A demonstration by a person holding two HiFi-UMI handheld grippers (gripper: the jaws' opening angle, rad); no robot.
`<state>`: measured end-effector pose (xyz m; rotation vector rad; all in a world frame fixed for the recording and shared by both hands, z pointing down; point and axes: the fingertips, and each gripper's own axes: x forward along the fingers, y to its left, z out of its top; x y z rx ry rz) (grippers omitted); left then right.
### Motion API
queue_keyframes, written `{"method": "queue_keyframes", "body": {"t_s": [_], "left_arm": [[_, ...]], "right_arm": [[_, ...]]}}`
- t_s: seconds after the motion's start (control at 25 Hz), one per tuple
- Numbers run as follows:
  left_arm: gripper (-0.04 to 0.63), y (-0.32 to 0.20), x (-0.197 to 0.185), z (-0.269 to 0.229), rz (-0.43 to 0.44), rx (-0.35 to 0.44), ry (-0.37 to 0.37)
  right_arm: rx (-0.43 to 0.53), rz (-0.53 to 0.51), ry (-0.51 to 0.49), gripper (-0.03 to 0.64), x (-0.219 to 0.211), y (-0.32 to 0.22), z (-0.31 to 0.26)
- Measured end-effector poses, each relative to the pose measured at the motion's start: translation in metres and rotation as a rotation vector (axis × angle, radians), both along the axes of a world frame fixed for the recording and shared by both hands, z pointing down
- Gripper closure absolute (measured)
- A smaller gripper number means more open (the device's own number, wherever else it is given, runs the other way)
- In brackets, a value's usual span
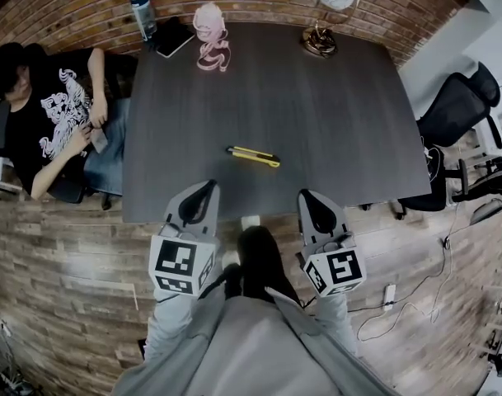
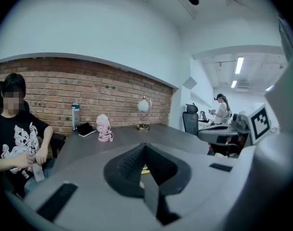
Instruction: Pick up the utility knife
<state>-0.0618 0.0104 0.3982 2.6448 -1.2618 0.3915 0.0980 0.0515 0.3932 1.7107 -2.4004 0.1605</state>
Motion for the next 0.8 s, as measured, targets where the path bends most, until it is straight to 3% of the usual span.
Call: {"method": "queue_keyframes", "body": {"t_s": [0.52,0.8], "left_arm": [[0.577,-0.128,0.019,-0.014,-0.118,0.036,-0.012],[0.577,-0.167,0.027,-0.016,-0.175,0.032,-0.026]], "right_arm": [[0.005,-0.118,-0.011,0.598,0.026,-0.139,-0.002],[0.013,-0.201,0.005,0.598,0.033,-0.189,-0.009]]}}
